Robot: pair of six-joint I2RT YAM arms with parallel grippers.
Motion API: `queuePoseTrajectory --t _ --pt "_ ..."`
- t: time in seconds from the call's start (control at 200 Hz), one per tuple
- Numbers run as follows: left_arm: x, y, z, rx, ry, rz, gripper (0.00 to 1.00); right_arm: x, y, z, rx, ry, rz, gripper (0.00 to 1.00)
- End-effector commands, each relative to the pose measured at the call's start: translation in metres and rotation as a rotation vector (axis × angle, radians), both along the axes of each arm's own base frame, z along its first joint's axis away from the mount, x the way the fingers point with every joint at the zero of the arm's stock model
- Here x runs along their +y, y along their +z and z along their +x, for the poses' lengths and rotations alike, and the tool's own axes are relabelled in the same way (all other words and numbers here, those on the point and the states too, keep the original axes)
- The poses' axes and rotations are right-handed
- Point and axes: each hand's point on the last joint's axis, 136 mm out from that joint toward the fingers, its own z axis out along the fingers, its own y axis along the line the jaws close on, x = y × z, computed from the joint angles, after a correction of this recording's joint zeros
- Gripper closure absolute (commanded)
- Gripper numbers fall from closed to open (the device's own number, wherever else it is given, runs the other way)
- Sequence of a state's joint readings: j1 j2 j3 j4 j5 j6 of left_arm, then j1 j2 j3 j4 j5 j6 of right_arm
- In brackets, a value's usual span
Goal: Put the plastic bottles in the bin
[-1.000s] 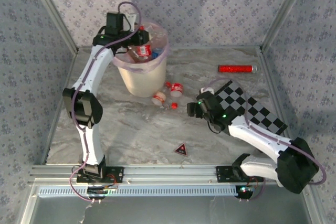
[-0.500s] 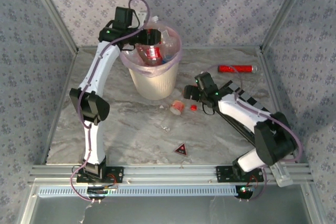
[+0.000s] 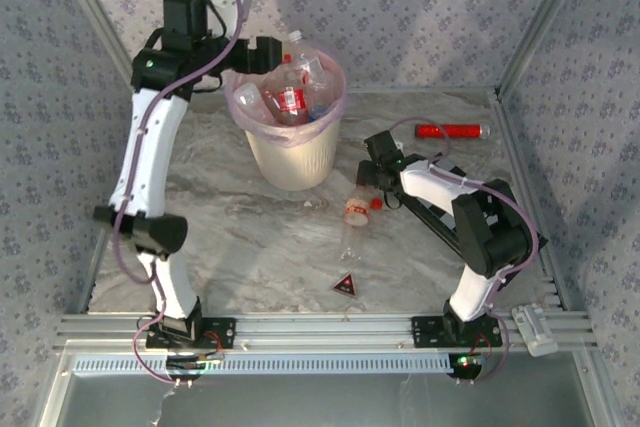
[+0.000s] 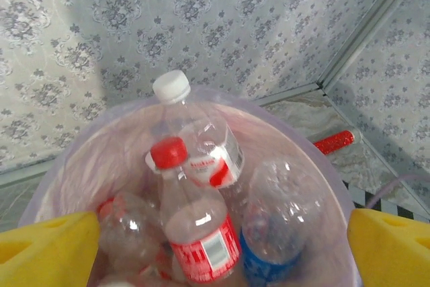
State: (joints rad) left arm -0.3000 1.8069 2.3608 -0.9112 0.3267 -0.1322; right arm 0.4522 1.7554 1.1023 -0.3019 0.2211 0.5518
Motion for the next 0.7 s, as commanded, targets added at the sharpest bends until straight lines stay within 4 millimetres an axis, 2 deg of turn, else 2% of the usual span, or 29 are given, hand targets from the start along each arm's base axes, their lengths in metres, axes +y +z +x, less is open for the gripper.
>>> queuePoseTrajectory --t 0.0,0.095,0.11,0.18,0.35,0.45,0.545,0.695 --pt "0.006 0.029 -0.037 -0.090 0.003 -0.047 0.05 -0.011 -0.023 -0.002 0.062 -0.022 -0.040 0.22" --pt "0.012 0.027 -0.062 -0.106 0.014 -0.095 0.06 -0.007 -0.024 0.001 0.055 -0.017 -0.035 0.27" --pt "0.013 0.016 -0.064 -0.080 0.018 -0.094 0.06 -0.007 -0.023 0.001 0.053 -0.015 -0.036 0.28" --pt "0.018 0.014 -0.079 -0.092 0.026 -0.126 0.06 -0.006 -0.021 0.003 0.047 -0.011 -0.039 0.33" --pt "0.021 -0.005 -0.101 -0.058 0.029 -0.187 0.06 -0.006 -0.012 0.008 0.036 -0.004 -0.056 0.45" --pt "0.018 -0.005 -0.107 -0.041 0.021 -0.231 0.07 -0.005 0.006 0.011 -0.002 0.005 -0.049 0.54" --pt "0.006 0.000 -0.112 -0.028 -0.022 -0.284 0.07 -0.006 0.030 0.010 -0.049 0.016 -0.039 0.65" --pt "-0.006 0.008 -0.115 -0.015 -0.066 -0.339 0.07 -0.011 0.070 0.000 -0.110 0.039 -0.036 0.67"
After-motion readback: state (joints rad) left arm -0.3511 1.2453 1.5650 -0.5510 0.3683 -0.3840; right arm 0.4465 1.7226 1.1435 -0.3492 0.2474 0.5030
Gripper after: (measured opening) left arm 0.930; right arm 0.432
